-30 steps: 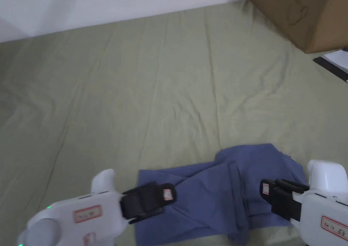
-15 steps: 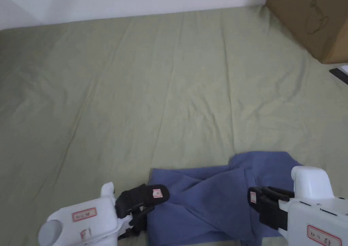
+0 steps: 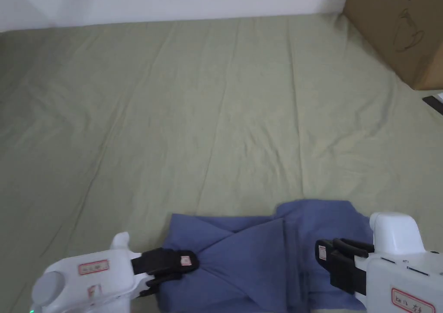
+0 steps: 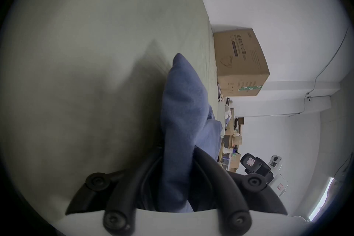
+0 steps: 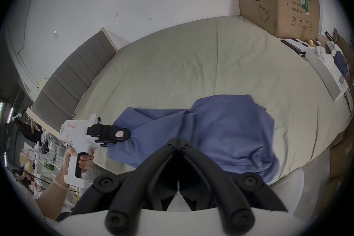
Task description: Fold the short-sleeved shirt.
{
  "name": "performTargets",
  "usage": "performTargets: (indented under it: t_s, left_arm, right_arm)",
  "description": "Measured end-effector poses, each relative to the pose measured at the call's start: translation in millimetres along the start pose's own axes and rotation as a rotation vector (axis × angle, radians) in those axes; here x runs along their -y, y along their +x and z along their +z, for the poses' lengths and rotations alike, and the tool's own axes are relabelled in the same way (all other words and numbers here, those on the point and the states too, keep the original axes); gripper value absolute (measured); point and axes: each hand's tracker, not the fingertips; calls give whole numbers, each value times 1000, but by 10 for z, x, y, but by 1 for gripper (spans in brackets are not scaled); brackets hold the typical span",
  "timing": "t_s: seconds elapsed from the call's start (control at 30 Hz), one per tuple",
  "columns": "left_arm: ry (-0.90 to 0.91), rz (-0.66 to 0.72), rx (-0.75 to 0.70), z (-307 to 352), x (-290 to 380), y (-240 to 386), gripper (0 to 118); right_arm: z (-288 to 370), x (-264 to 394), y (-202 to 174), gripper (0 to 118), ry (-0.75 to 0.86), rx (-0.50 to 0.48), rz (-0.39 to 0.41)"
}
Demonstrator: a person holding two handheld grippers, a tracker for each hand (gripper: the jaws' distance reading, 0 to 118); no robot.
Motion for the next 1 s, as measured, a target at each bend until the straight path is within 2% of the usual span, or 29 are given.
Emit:
performTargets:
  t_s: [0.27,0.43,0.6,0.73,0.93,1.0]
  left_arm:
    - [169,-25,-227,1069,-120,-114,9]
    - [227,-46,-309,1243,16,251,9]
    - [226,-196,-477,976,262,1025,9]
    - [164,-226,-448,622,408,1567,9]
    - [70,-452,-460,-91,635,2126,9]
    - [18,-458,-471,-397,682,2199,9]
  right_arm:
    - [-27,19,26,0,15,-26,-8]
    - [-51,54,10,0,10,-51,-21]
    - [-33,82,57,0,10,-66,-26]
    - [8,109,204,0,19,-64,-64]
    - [137,191,511,0,42,-33,-131]
    - [167,217,617,0,47,-25,-162]
